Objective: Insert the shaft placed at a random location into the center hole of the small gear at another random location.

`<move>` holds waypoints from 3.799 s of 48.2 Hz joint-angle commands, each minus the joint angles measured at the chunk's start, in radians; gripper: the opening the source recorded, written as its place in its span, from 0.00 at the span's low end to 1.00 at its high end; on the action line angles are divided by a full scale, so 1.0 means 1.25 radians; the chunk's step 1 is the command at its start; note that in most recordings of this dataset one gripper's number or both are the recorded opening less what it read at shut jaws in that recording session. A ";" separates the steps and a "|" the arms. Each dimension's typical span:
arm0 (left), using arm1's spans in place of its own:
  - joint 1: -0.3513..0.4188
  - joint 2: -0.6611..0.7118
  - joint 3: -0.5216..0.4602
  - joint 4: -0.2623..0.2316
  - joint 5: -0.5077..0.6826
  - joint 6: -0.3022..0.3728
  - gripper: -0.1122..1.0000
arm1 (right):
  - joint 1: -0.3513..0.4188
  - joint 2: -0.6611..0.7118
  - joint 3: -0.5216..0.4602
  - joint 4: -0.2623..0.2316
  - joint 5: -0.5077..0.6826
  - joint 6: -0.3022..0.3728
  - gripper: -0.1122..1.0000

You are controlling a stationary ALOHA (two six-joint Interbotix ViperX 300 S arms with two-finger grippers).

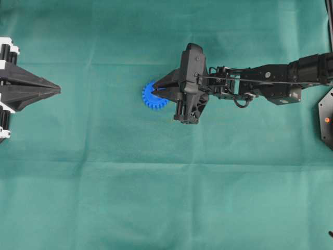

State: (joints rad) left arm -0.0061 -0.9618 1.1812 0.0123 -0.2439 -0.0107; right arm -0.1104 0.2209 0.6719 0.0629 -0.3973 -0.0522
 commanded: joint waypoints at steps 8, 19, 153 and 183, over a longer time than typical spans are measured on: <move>0.001 0.006 -0.020 0.001 -0.004 -0.001 0.10 | 0.002 0.005 -0.020 0.000 -0.010 -0.012 0.21; 0.001 0.006 -0.020 0.001 -0.004 -0.001 0.10 | 0.002 0.009 -0.020 0.000 -0.012 -0.012 0.21; 0.001 0.000 -0.020 0.001 -0.004 -0.001 0.10 | 0.001 -0.447 0.280 -0.001 -0.006 -0.005 0.81; 0.001 0.000 -0.020 0.001 -0.004 -0.001 0.10 | 0.001 -0.448 0.280 -0.001 0.001 -0.005 0.81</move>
State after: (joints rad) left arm -0.0046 -0.9664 1.1827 0.0123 -0.2424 -0.0107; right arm -0.1089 -0.3267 1.0308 0.0598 -0.3973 -0.0568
